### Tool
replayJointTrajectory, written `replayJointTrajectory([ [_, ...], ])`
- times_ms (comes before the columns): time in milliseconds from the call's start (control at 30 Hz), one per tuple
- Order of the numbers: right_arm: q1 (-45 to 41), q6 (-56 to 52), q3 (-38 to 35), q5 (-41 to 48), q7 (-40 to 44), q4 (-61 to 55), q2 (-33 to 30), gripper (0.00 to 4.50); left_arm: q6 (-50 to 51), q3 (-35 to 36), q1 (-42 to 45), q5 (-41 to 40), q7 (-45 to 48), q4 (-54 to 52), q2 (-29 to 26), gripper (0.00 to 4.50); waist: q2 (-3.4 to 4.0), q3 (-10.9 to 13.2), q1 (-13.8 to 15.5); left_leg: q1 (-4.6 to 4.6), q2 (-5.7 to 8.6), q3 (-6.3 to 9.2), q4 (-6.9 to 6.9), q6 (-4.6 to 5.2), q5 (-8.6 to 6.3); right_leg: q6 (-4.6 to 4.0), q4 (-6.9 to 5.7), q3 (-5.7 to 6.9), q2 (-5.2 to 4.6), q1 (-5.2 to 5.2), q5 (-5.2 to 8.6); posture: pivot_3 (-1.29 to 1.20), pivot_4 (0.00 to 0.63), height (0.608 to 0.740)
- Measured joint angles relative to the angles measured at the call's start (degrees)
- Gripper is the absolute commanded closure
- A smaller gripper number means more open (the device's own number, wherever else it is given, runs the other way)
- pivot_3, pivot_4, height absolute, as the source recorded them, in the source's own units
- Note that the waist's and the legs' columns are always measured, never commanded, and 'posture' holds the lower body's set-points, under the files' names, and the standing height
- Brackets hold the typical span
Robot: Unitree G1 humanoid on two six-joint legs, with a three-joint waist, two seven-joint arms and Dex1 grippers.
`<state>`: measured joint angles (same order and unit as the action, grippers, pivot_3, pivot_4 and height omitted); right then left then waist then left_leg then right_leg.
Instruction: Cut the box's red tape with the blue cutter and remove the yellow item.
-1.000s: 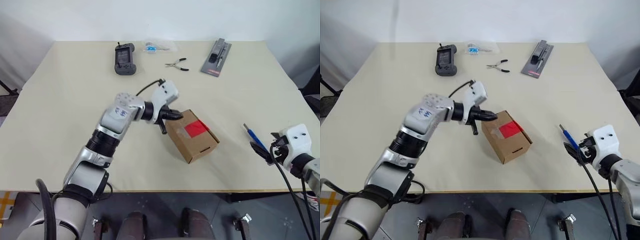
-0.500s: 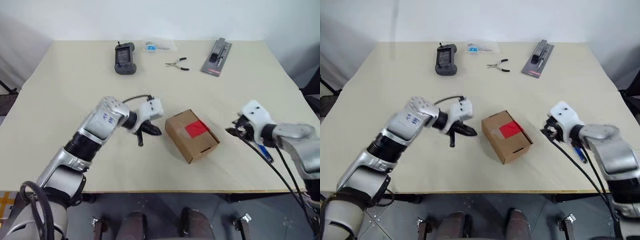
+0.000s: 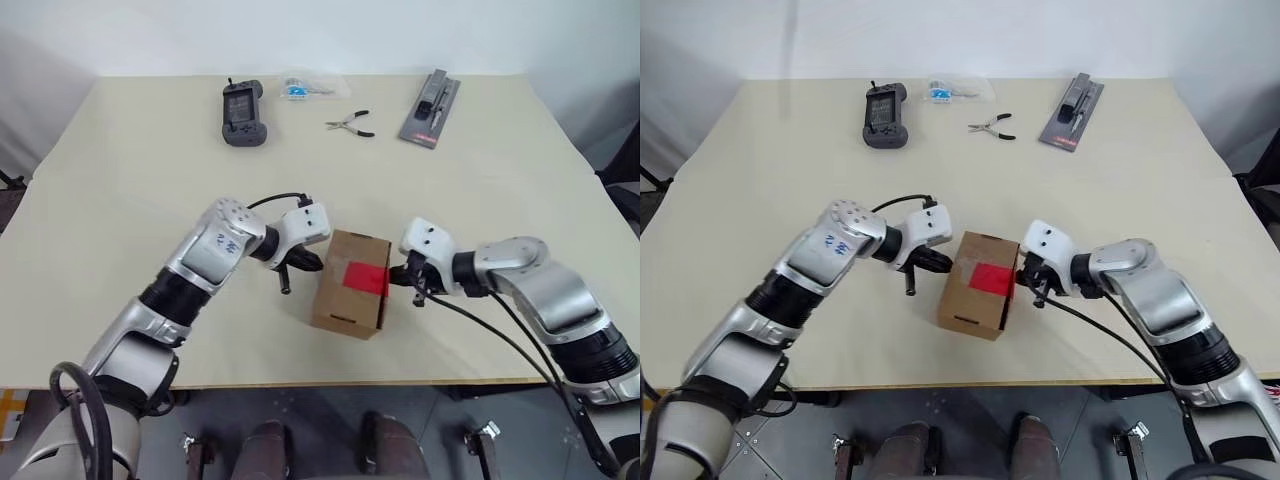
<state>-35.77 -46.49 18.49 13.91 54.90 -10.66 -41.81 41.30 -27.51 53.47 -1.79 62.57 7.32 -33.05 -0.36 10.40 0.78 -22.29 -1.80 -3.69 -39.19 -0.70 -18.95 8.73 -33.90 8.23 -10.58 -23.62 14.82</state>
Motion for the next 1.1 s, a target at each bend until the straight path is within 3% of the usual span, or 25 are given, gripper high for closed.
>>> replayJointTrajectory([
  [200, -1.36, -3.79, 1.36, -0.16, -2.01, -2.51, 4.0, 4.46, 2.46, -0.68, -2.37, 0.15, 4.07, -4.21, -5.17, 4.5, 0.0, 0.0, 0.37, -0.01, 0.0, 0.0, -0.02, 0.0, 0.0, 0.0, 0.0, -0.02, 0.0, 0.0, 0.0, 0.0, 0.15, 0.74],
  [433, -1.02, -4.94, 0.5, -0.73, -5.36, -3.49, 5.12, 4.46, 2.18, -0.24, -3.17, 0.73, 2.25, -4.14, -4.71, 4.5, 0.0, 0.0, 0.6, -0.01, 0.01, 0.0, -0.05, 0.0, 0.0, 0.0, -0.03, -0.02, 0.0, 0.01, 0.0, 0.0, 0.15, 0.74],
  [533, 0.17, -4.69, -4.12, 0.09, -5.88, -5.38, 3.62, 3.96, -2.01, 3.49, -1.83, 0.7, -2.01, 0.93, -0.88, 4.5, -0.02, 0.01, 0.75, -0.05, 0.02, 0.0, -0.07, 0.0, 0.0, 0.0, 0.0, -0.02, 0.0, 0.01, 0.0, 0.0, 0.15, 0.74],
  [733, -1.06, -11.01, -14.63, 4.02, -9.0, -10.06, 2.39, 1.86, -6.96, 13.62, 2.68, -3.83, -5.22, 4.87, 3.9, 4.5, -0.02, 0.01, 0.39, -0.01, 0.01, -0.01, -0.03, 0.0, 0.0, 0.01, -0.05, -0.02, 0.0, -0.01, -0.01, 0.0, 0.15, 0.74],
  [900, -1.38, -14.59, -15.82, 7.13, -11.34, -14.48, 3.96, 0.17, -7.13, 14.4, 2.33, -6.32, -2.78, 4.42, 5.66, 4.5, -0.02, 0.0, 0.29, 0.05, 0.01, -0.02, -0.02, 0.0, 0.0, 0.01, -0.11, -0.04, 0.0, 0.01, -0.01, 0.0, 0.15, 0.74],
  [1100, 0.7, -13.58, -11.1, 6.32, -14.41, -13.38, 5.59, 0.08, -9.71, 12.09, 1.17, -5.96, -2.2, 4.65, 8.23, 4.5, -0.02, 0.0, 0.56, 0.02, 0.03, -0.03, -0.06, 0.01, 0.0, 0.03, -0.08, -0.07, -0.01, 0.01, -0.02, 0.0, 0.15, 0.74],
])
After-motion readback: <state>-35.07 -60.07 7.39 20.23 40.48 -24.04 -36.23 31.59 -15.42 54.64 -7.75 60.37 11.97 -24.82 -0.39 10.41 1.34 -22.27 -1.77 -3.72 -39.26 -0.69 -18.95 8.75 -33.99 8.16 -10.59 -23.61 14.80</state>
